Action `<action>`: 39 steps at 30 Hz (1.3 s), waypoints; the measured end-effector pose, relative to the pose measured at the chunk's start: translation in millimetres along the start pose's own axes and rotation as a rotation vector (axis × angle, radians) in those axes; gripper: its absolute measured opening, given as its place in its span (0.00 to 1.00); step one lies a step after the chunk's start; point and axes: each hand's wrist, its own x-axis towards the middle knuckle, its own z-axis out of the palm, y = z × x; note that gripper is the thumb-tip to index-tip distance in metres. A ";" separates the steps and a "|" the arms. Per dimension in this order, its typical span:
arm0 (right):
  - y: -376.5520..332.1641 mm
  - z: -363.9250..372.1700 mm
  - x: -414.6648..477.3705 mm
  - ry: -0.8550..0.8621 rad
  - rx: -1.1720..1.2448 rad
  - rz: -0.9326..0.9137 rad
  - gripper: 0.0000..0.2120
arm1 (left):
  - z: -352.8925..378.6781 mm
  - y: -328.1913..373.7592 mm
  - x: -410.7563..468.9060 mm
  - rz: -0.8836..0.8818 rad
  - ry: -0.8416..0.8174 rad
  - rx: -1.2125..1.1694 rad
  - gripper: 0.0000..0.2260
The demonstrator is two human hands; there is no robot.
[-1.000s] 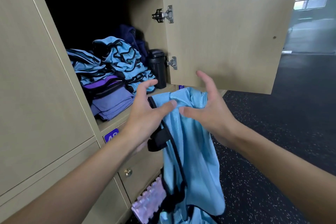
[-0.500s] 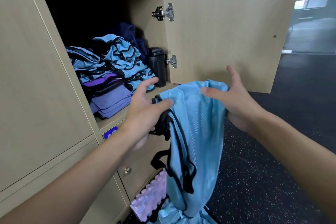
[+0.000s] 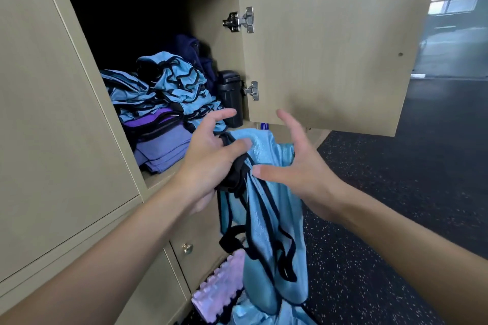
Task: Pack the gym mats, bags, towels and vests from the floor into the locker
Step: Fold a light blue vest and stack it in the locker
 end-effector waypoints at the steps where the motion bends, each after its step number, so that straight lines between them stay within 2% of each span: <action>1: 1.3 -0.9 2.1 0.029 -0.033 0.009 0.46 | 0.7 -0.5 0.7 0.007 0.008 0.015 0.22; 3: -1.7 -0.7 5.0 0.081 -0.060 0.010 0.45 | 2.3 -3.3 -0.1 0.004 0.014 0.003 0.28; 7: 0.0 -3.6 10.8 0.205 -0.049 0.000 0.41 | 11.1 -19.3 -10.8 0.012 -0.023 0.094 0.48; 9: 2.3 -6.0 14.3 0.246 -0.013 0.000 0.42 | 19.2 -26.8 -18.1 0.000 -0.050 0.112 0.53; 13: 4.7 -5.3 19.1 0.266 -0.018 0.023 0.43 | 27.6 -33.7 -20.5 0.028 0.049 0.066 0.48; 17: 1.5 -16.7 21.8 0.142 0.022 0.098 0.47 | 22.3 -29.2 -9.1 0.003 0.127 -0.116 0.40; 20: 1.0 -31.7 23.4 0.091 -0.038 0.130 0.48 | 9.6 -16.1 -1.6 0.002 0.175 -0.144 0.33; 22: -0.4 -40.5 24.2 0.177 -0.028 0.120 0.44 | 0.3 -7.9 2.3 -0.039 0.211 -0.161 0.28; 27: -0.8 -45.4 25.2 0.366 -0.007 0.098 0.24 | -12.3 1.4 8.9 -0.034 0.252 -0.091 0.18; 29: -2.0 -43.7 24.9 0.436 0.008 0.095 0.19 | -13.9 2.4 9.6 -0.026 0.243 -0.072 0.19; 31: -2.5 -45.1 24.5 0.471 0.041 0.093 0.19 | -15.5 1.5 10.6 -0.020 0.257 -0.060 0.21; 34: -0.7 -41.1 19.8 0.262 -0.016 0.130 0.31 | -16.3 -2.1 10.2 -0.012 0.288 -0.046 0.24; 36: 2.7 -37.0 17.5 0.153 -0.070 0.124 0.36 | -16.4 -1.8 9.1 -0.012 0.313 -0.045 0.26; 39: 6.6 -39.5 20.2 0.205 -0.055 0.084 0.26 | -19.4 -1.0 6.8 -0.053 0.246 -0.080 0.40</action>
